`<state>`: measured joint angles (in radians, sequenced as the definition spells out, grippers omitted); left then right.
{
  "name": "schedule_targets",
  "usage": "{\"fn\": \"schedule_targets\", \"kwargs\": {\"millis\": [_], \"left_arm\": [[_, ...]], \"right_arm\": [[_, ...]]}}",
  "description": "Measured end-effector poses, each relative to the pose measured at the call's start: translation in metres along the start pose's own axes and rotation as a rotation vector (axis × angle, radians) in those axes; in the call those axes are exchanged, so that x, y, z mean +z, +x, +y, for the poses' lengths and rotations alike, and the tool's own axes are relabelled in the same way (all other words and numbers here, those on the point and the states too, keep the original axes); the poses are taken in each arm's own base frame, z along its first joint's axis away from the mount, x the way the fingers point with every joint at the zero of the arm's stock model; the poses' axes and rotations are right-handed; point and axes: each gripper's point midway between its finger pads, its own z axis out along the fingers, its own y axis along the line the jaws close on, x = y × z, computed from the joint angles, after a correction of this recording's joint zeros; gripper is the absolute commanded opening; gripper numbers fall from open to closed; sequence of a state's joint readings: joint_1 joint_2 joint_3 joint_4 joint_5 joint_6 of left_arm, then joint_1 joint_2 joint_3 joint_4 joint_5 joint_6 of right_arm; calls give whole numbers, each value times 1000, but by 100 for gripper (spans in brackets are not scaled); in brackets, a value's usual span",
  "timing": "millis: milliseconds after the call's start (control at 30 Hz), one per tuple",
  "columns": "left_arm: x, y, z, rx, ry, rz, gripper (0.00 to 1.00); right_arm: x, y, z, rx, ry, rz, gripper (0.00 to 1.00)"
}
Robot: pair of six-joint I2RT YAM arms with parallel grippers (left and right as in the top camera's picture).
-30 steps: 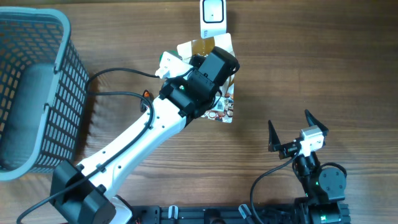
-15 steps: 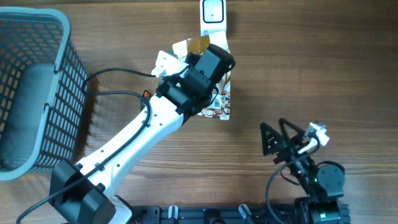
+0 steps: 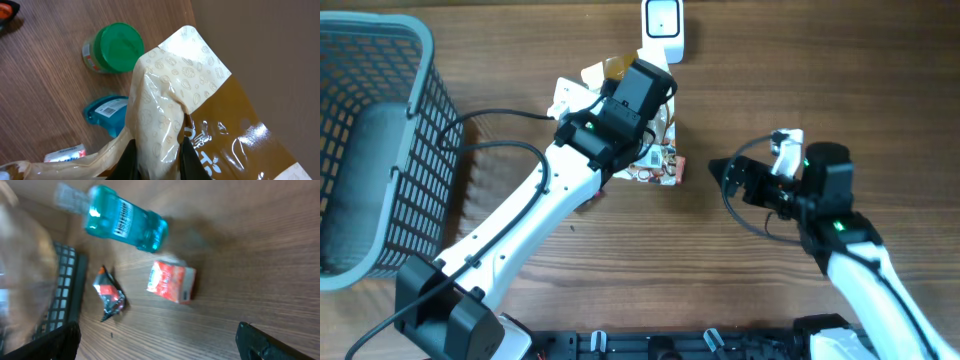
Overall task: Scan the item barcode
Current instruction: 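Reach the right gripper toward the bread bag held by the left gripper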
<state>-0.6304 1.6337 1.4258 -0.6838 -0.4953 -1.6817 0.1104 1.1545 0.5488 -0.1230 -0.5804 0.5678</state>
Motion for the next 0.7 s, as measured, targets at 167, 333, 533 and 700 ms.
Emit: {"fn": "schedule_targets", "kwargs": {"millis": [167, 333, 533, 700], "left_arm": [[0, 6, 0, -4, -3, 39, 4], [0, 12, 1, 0, -9, 76, 4], [-1, 18, 2, 10, -13, 112, 4], [-6, 34, 0, 30, 2, 151, 4]], "right_arm": [[12, 3, 21, -73, -164, 55, 98], [-9, -25, 54, -179, -312, -50, 95], [-28, -38, 93, -180, -491, -72, 87], [-22, -32, 92, -101, -526, -4, 81]]}}
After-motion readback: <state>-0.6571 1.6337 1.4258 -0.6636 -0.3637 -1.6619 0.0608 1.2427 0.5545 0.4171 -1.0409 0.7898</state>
